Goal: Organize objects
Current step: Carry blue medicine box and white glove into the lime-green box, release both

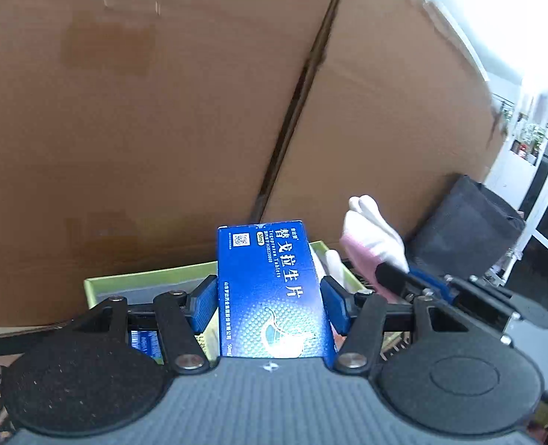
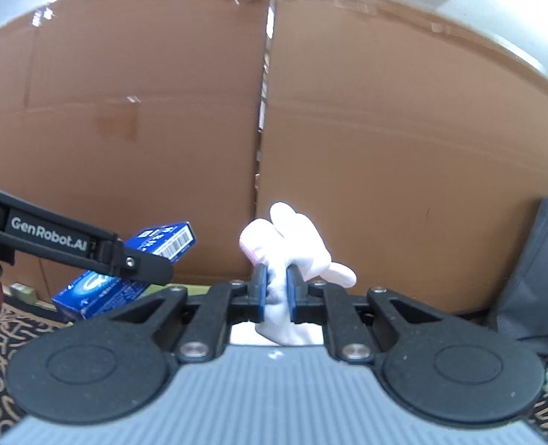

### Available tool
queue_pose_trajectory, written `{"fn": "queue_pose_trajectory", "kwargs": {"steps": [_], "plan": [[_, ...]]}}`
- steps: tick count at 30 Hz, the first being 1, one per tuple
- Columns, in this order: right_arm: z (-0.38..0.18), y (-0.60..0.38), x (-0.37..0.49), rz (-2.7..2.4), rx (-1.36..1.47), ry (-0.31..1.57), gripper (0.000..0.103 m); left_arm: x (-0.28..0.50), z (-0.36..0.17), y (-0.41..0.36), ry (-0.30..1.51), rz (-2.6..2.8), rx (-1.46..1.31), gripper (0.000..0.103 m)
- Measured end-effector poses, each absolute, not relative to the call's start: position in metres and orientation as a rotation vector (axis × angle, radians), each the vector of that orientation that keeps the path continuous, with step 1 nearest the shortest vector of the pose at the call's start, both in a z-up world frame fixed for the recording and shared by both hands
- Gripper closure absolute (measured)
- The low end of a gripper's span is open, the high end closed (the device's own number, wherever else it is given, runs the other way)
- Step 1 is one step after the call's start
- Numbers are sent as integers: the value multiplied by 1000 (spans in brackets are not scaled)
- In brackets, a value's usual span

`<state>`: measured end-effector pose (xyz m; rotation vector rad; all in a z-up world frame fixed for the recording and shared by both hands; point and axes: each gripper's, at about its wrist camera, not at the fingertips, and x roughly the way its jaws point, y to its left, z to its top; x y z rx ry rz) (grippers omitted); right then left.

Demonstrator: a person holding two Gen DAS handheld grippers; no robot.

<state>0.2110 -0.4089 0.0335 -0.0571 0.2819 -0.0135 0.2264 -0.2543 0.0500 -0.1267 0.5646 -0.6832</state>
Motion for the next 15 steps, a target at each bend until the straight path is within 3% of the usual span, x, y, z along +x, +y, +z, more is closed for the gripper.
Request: {"fn": "queue_pose_trajectory", "kwargs": {"steps": [2,3,4,5,7,8,12,15], "plan": [[18,-411,228,-2,-51,318,91,237,39,-261,579,-683,-144,40],[9,-412,235,12,-53,351,90,241,34,-263,586,-693,-148,33],[1,-410,242,31,-57,387,86,245,29,-264,600,-698,-142,27],[-7,-409,247,47,-64,416,73,245,25,-263,611,-681,-131,17],[-20,-405,245,50,-87,428,50,243,18,-259,588,-661,-104,17],[-24,-403,242,44,-95,415,45,241,16,-257,582,-661,-85,16],[-30,-399,233,34,-78,397,41,239,14,-255,578,-649,-61,15],[-26,-400,224,19,-60,387,28,237,16,-242,588,-629,-72,14]]}}
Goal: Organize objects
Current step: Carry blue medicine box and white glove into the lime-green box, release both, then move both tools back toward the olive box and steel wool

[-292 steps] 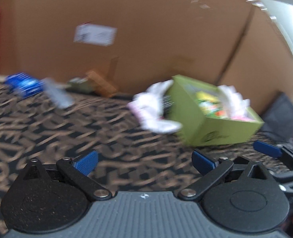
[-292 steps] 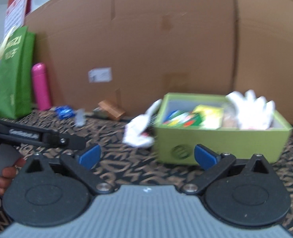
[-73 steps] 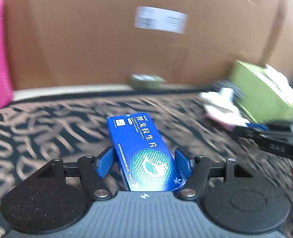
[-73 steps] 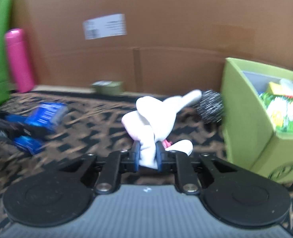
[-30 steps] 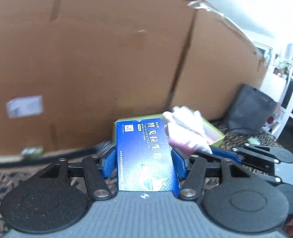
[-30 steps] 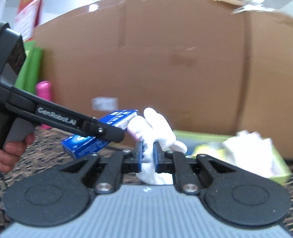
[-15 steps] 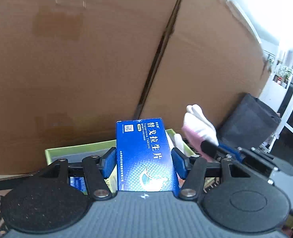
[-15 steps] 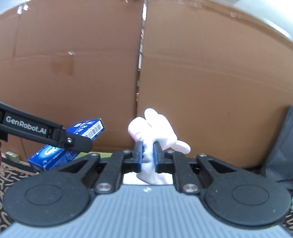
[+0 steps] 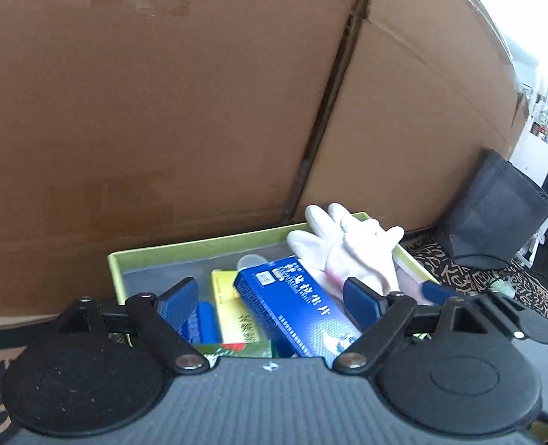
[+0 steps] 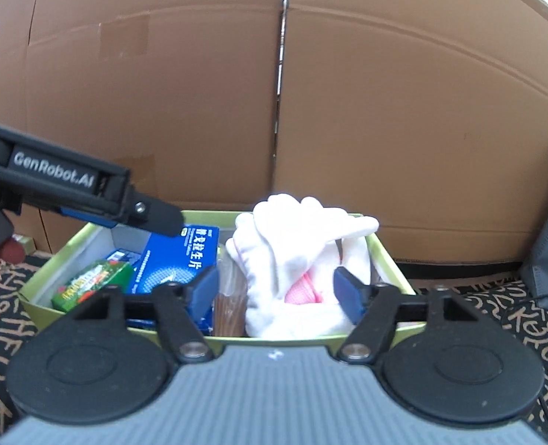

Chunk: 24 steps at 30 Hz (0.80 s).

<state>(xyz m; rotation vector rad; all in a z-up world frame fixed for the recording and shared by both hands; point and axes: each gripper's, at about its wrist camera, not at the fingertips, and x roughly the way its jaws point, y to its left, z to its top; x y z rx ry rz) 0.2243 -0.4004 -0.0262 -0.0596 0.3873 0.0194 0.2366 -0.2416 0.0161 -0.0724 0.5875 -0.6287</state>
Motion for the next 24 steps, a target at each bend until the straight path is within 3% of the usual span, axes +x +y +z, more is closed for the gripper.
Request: {"fn": "queue_pose_trajectory", "kwargs": {"steps": [4,8,24], "plan": [[-6,-405,216,4,-61,354,14,223,21,-221,597,-592,-71,14],[10,-391,193,5,-76,304,8,201,27,-199,581,-551,-62,13],[27,-283,133,202,-135,262,7,126,15,-60,583,-387,-82,10]]}}
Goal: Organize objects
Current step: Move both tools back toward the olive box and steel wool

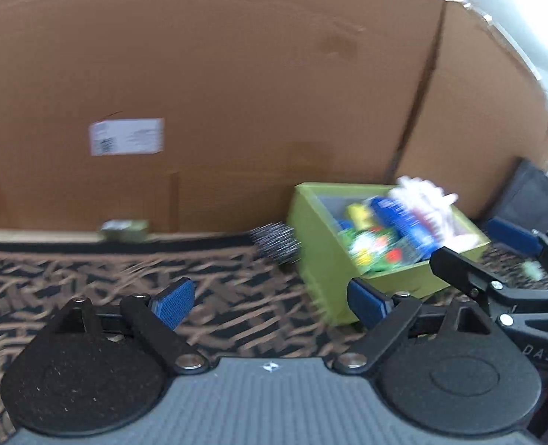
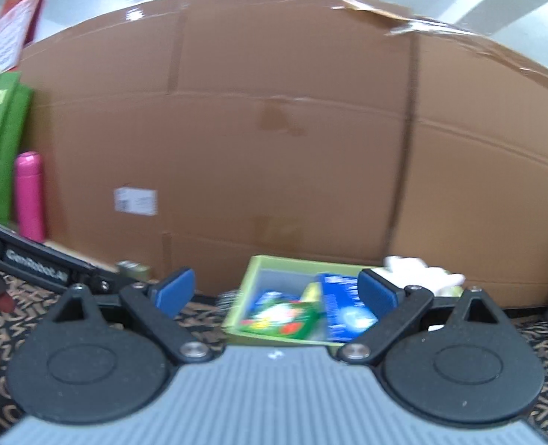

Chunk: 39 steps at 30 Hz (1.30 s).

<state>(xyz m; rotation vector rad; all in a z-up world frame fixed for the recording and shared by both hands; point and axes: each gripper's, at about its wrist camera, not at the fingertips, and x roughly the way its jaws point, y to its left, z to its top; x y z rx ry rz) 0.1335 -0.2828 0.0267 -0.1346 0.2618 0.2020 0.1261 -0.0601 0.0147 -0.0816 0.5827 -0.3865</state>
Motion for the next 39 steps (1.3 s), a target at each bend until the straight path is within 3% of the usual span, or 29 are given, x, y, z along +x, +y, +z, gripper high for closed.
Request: {"fn": "queue_pose_trajectory", "kwargs": {"steps": [19,39], "plan": [[-41,-176,182,291,-129,458,9,146,-32,21,660,-137,-98,11],[-73,-177,233,0,-93,501,13,216,-51,34,691,-56,-87,11]]}}
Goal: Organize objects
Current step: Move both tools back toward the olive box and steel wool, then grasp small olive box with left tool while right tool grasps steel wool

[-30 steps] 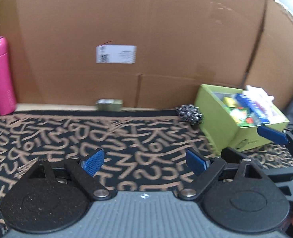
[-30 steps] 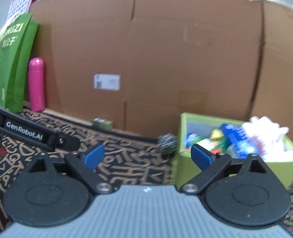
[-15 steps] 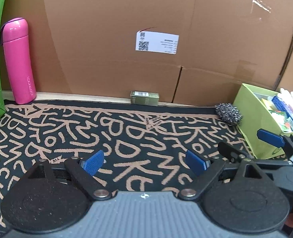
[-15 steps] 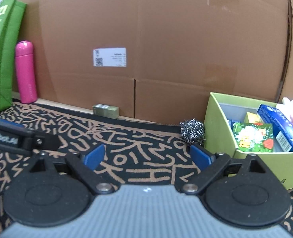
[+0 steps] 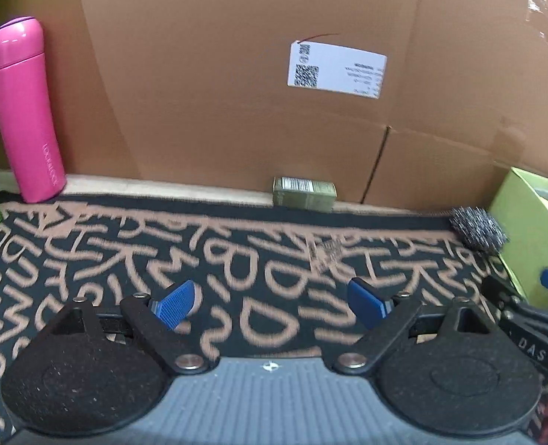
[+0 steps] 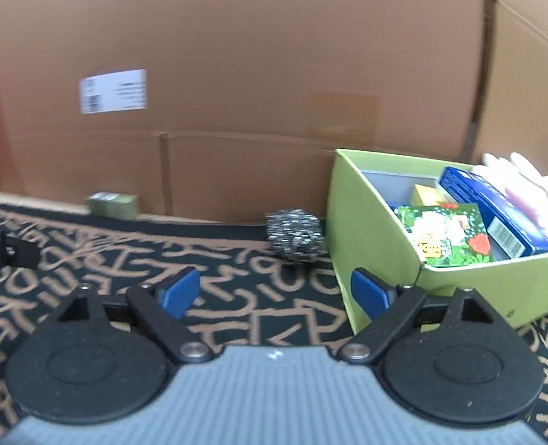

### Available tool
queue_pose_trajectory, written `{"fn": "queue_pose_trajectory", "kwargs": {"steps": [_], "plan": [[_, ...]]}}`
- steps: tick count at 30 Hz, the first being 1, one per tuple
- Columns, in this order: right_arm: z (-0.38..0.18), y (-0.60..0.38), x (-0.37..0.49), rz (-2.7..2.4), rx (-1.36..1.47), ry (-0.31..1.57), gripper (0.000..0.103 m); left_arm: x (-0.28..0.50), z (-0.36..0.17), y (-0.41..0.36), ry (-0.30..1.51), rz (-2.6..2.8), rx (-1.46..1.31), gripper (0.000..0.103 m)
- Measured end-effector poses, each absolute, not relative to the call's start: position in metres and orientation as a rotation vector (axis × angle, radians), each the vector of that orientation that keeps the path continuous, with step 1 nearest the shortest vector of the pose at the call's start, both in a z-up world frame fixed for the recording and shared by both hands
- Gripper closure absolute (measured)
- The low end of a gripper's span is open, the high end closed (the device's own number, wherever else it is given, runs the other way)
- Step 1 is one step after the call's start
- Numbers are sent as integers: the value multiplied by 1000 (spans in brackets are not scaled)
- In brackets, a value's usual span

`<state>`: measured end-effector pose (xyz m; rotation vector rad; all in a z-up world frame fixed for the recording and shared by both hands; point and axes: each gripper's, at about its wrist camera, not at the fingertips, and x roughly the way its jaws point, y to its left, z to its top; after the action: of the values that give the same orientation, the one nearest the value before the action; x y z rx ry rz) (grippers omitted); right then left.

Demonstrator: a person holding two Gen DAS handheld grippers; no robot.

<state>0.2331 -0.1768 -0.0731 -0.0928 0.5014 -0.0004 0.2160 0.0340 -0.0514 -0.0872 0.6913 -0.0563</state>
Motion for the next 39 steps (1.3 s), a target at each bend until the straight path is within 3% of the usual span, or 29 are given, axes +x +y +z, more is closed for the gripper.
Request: {"fn": "queue_pose_trajectory", "kwargs": {"steps": [6,10,12,17,23,26,29,30,31,32,35,39], "plan": [[-76,-164,254,12,-138,514,13,261,-55,21,671,-59,-67,10],[-79,-146,267,-47,-198,496,8,290,-62,9,670,-50,-27,10],[-80,-131,264,1,-285,483,15,301,-65,6,673,-42,-22,10],[-78,-106,261,30,-406,400,13,320,-74,4,685,-51,-22,10],[-91,-110,319,-15,-480,485,24,330,-80,4,672,-65,-24,10],[-100,-118,337,-77,-539,528,24,336,-80,8,663,-68,-42,10],[-104,-128,344,-106,-566,542,33,338,-81,6,656,-64,-15,13],[-102,-131,345,-96,-550,556,41,335,-82,3,651,-55,15,21],[-101,-134,344,-77,-520,577,64,331,-82,2,643,-54,45,26],[-100,-136,342,-77,-507,594,64,326,-81,3,636,-79,48,40],[-91,-143,325,-37,-459,577,69,310,-75,7,663,-173,37,39],[-65,-167,286,139,-194,591,70,273,-67,6,685,-255,29,39]]}}
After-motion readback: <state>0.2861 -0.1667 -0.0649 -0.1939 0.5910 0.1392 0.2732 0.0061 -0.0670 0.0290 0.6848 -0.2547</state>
